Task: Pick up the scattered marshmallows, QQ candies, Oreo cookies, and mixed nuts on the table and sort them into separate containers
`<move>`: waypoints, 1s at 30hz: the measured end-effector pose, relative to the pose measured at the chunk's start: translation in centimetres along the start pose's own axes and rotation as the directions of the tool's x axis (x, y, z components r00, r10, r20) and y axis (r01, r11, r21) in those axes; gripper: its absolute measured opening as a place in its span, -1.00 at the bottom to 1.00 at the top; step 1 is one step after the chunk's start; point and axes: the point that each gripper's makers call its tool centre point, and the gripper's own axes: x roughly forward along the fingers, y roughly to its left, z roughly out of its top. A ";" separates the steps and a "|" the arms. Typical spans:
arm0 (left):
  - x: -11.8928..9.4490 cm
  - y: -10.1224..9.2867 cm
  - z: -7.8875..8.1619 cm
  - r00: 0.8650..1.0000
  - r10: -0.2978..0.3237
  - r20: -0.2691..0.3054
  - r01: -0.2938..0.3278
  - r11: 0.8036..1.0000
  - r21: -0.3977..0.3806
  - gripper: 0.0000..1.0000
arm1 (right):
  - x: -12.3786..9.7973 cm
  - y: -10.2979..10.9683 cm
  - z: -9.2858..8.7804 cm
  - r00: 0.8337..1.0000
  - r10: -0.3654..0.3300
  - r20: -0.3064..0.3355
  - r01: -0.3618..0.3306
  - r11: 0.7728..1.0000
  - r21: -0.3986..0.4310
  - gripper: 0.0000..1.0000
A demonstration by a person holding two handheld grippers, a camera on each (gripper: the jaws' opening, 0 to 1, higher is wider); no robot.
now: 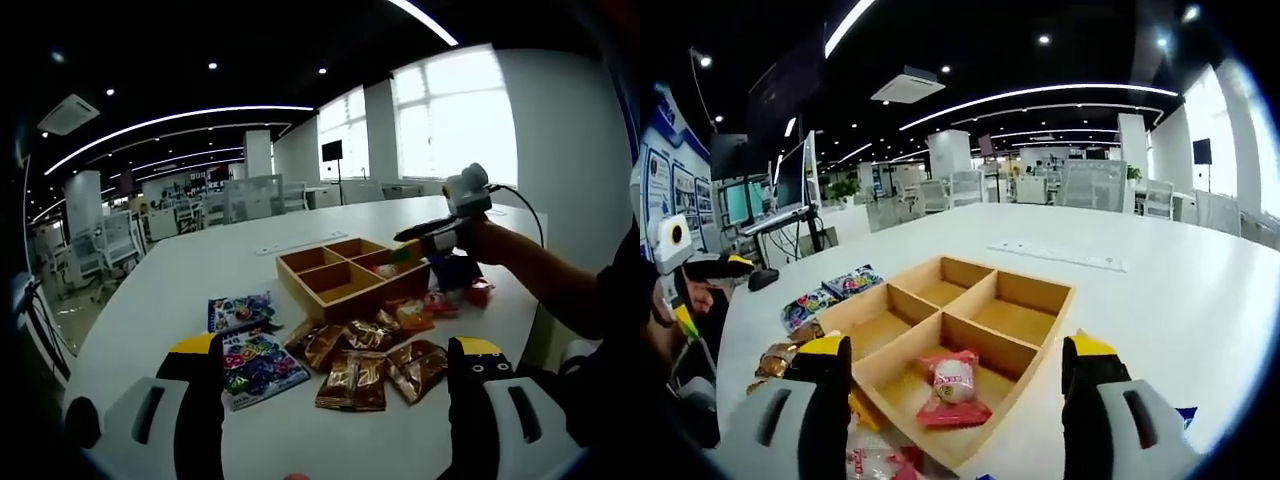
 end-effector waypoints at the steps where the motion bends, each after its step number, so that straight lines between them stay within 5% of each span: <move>1: 0.0 0.0 0.0 1.000 0.001 0.001 -0.001 1.000 -0.001 0.93 | 0.0 0.0 0.0 1.000 -0.001 0.002 0.001 1.000 0.004 0.77; 30: 0.1 0.4 0.0 1.000 0.003 0.003 -0.003 1.000 -0.005 0.93 | -4.5 1.8 -0.1 0.997 0.052 0.049 -0.049 0.997 -0.056 0.75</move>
